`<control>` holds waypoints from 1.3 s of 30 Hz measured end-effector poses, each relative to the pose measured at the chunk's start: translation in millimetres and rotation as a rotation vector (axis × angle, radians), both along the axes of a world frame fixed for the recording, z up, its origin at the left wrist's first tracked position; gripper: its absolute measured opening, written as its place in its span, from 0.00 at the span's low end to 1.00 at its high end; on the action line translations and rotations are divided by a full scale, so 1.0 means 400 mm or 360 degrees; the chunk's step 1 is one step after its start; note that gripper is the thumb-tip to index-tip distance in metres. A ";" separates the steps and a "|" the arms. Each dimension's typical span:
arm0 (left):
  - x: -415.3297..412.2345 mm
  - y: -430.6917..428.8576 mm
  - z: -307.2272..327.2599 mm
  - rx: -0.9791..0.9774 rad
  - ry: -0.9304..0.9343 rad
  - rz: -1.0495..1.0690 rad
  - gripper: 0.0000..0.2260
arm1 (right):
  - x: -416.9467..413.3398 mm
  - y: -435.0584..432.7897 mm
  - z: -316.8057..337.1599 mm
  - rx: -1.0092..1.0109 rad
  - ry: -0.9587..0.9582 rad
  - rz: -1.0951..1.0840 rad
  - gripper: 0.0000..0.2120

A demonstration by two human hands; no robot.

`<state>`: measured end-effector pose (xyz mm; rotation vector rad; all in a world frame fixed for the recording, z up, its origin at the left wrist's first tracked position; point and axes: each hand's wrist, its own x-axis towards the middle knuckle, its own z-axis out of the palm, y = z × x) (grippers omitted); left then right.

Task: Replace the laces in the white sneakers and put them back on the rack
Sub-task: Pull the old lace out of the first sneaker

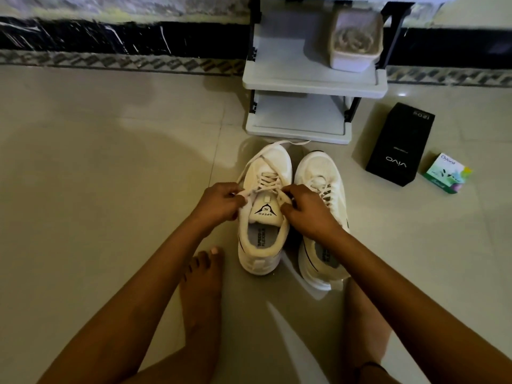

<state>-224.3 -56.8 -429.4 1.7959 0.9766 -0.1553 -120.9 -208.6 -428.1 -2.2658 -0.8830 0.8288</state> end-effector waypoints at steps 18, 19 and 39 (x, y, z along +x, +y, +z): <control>0.071 -0.058 -0.002 0.1051 -0.0104 -0.0613 0.07 | -0.079 -0.005 -0.040 -0.0484 -0.0588 0.0428 0.31; 0.079 -0.056 0.004 0.0817 -0.0140 -0.0466 0.06 | -0.078 -0.005 -0.041 -0.0480 -0.0599 0.0435 0.31; 0.052 -0.057 0.002 0.0762 -0.0424 -0.0430 0.06 | -0.079 -0.005 -0.056 -0.0512 -0.0654 0.0454 0.30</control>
